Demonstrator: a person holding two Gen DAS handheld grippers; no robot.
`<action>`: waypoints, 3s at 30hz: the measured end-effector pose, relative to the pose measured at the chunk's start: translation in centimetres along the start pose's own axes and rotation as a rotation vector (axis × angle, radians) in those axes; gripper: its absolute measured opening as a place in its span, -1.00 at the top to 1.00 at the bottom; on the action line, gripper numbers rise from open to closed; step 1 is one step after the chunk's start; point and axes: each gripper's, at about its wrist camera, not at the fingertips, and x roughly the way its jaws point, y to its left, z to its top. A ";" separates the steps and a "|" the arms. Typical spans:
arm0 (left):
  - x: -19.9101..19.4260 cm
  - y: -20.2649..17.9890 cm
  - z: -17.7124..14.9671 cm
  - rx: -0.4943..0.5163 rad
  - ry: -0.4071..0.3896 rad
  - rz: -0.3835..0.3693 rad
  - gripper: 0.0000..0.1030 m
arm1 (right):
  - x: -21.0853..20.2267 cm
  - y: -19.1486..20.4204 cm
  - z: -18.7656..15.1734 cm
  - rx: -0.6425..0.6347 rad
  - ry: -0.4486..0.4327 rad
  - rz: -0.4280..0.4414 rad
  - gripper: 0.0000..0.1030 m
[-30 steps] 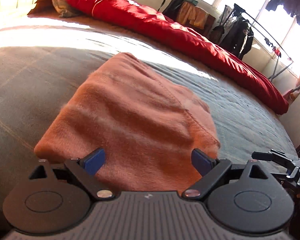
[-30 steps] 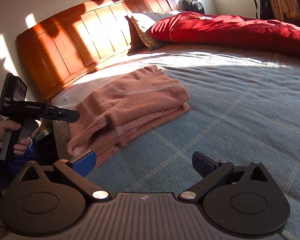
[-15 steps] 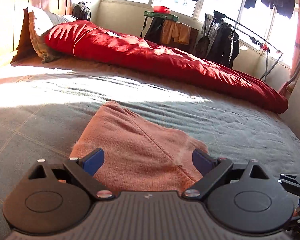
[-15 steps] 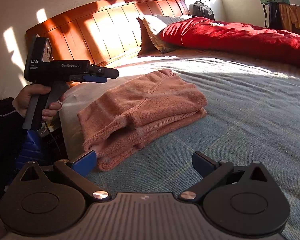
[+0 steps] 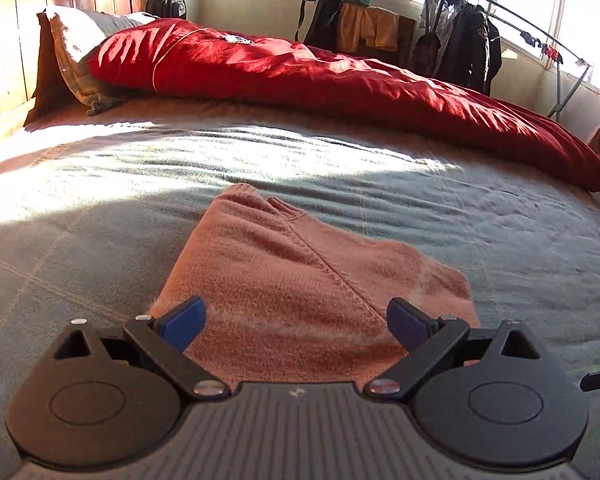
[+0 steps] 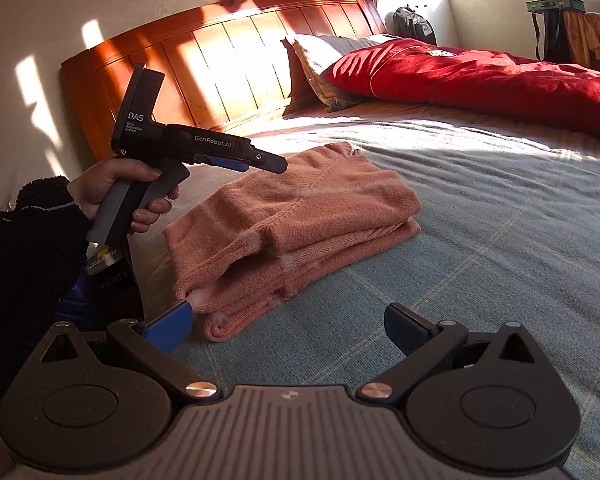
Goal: Fold clothes
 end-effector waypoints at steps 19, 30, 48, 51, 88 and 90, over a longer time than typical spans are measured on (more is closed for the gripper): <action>0.1 -3.5 0.0 -0.028 0.024 -0.096 -0.93 | -0.2 0.0 -0.3 -0.010 0.059 -0.014 -1.00; 1.9 -7.1 -2.6 0.005 0.080 -0.189 -0.98 | 0.4 0.0 -0.7 -0.005 0.087 -0.019 -1.00; -3.1 -9.4 -7.5 -0.091 0.066 -0.263 -0.98 | -1.6 0.3 -1.0 0.025 0.053 -0.018 -1.00; -4.3 -9.7 -7.8 -0.106 0.057 -0.256 -0.98 | -2.3 0.8 -1.0 0.024 0.041 -0.022 -1.00; -13.0 -16.2 -10.8 0.090 -0.168 -0.006 -0.98 | -8.5 1.5 -4.2 0.092 0.006 -0.073 -1.00; -12.4 -15.4 -9.1 0.103 -0.183 0.004 -0.98 | -8.6 1.4 -4.3 0.092 0.011 -0.078 -1.00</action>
